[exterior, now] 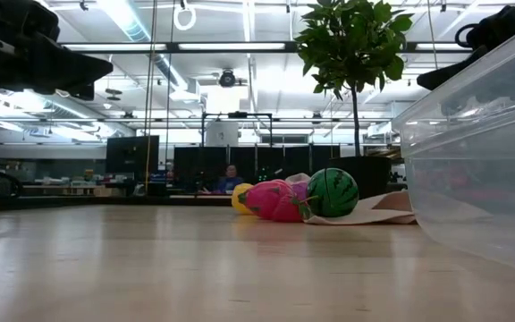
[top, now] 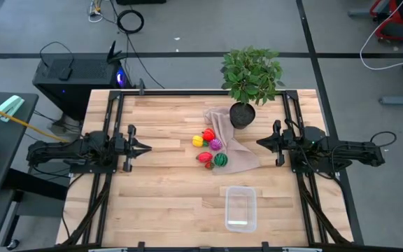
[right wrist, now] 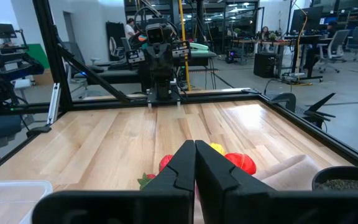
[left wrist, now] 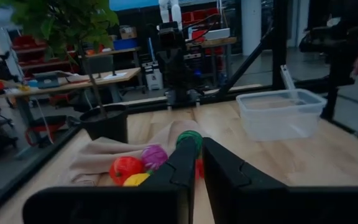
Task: Pick and placing Produce into tupperware
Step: Put the red dragon fruit into the transparent bin
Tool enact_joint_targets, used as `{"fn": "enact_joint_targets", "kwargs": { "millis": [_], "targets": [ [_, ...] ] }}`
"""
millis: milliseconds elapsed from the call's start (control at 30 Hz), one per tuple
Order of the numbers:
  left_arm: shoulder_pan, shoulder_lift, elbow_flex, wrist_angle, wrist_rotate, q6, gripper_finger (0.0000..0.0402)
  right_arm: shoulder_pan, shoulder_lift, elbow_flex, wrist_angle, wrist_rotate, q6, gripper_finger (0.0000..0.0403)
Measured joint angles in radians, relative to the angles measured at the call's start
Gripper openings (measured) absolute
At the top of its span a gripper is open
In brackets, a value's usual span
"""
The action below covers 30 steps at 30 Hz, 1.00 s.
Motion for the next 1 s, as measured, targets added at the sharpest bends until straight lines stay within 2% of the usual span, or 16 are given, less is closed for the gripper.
{"fn": "enact_joint_targets", "kwargs": {
  "millis": [467,700,767,833,1000],
  "targets": [
    [0.000,0.000,0.000,0.000,-0.002,0.016,0.0028,0.000,0.000,0.000,0.000,0.000,0.026,0.0014],
    [0.000,0.000,0.000,0.000,-0.002,0.012,0.0037,0.000,0.000,0.000,0.000,0.000,0.069,0.0014],
    [0.000,0.000,0.000,0.002,-0.001,-0.049,0.0039,0.000,0.000,0.000,0.000,0.000,0.121,0.0014],
    [0.000,0.000,0.000,0.011,0.000,-0.181,0.0040,0.000,0.000,0.000,0.001,0.000,0.210,0.0014],
    [0.000,0.000,0.000,0.041,-0.001,-0.543,0.0034,0.000,0.000,0.000,0.029,0.000,0.589,0.0014]
  ]
}}
